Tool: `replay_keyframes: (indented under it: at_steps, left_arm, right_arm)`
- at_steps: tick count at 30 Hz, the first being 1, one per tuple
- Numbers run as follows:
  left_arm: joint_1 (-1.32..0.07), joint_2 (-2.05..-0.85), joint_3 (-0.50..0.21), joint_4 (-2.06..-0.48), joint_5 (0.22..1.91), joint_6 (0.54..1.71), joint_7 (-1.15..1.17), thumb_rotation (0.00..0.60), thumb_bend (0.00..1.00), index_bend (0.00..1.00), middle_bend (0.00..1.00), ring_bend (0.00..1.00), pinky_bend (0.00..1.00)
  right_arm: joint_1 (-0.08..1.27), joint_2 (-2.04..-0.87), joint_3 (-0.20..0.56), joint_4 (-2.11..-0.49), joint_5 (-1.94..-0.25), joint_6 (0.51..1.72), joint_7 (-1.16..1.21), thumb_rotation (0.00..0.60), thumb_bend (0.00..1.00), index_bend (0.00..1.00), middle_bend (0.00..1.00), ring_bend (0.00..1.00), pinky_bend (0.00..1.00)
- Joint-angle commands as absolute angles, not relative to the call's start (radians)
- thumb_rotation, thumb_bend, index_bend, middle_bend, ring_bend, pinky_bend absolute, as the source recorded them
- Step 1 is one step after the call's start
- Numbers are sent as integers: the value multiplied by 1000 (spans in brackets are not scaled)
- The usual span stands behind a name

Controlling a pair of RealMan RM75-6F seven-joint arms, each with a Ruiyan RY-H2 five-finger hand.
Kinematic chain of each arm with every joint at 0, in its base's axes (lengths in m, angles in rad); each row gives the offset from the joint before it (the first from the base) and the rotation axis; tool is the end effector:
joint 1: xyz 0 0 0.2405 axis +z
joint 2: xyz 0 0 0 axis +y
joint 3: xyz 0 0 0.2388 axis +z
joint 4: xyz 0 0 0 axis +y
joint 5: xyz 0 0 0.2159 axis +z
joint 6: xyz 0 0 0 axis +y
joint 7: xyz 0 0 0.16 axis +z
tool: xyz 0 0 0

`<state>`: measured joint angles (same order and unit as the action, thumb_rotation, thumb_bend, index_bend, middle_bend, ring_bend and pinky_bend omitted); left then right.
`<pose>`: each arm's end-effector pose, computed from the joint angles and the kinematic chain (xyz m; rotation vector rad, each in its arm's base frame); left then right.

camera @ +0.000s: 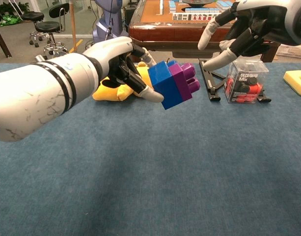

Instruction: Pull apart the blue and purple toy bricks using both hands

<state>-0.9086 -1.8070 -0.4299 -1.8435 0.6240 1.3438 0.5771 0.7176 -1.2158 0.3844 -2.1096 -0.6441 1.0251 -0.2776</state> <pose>0.0119 0.3069 -0.0356 -1.5204 -1.4389 -1.2038 -0.0673 -0.3155 0.0599 1.5618 -1.5377 1.1507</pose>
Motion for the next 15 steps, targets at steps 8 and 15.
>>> replay_keyframes:
  at_steps: [8, 15]
  left_arm:
    - [-913, -1808, -436, -1848, 621, 1345, 580, 600, 272, 617, 1000, 1000, 1000]
    - [-911, -1803, -435, -1855, 621, 1349, 580, 600, 272, 617, 1000, 1000, 1000]
  right_arm:
    - [768, -1201, 363, -2111, -594, 1032, -288, 600, 100, 485, 1000, 1000, 1000]
    - [788, -1198, 348, -2094, -570, 1030, -276, 600, 107, 485, 1000, 1000, 1000]
